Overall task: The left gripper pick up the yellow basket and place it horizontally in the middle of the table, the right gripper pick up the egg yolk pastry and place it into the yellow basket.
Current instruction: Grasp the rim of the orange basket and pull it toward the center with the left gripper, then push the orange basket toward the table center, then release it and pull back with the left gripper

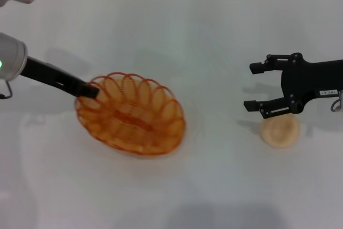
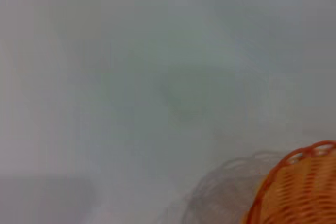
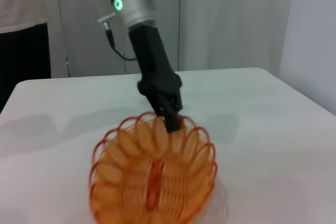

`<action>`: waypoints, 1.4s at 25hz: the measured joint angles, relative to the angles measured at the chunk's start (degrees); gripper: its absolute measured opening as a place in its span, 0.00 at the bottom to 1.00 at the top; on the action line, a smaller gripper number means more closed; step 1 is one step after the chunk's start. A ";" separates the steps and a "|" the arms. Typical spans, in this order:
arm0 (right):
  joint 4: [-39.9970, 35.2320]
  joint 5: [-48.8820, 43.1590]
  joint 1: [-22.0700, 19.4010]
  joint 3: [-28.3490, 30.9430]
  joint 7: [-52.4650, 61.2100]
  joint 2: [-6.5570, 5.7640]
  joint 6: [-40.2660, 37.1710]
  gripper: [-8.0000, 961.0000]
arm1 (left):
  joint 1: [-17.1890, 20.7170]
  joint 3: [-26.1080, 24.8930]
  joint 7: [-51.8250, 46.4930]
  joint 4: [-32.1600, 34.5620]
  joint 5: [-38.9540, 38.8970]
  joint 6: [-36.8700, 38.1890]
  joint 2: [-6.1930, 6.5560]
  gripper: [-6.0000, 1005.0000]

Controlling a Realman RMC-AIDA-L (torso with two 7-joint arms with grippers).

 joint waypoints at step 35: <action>-1.54 0.61 -1.16 0.41 -5.77 -0.22 -0.39 0.91 | -6.34 6.91 -32.34 -4.78 -3.43 -5.33 -3.11 0.06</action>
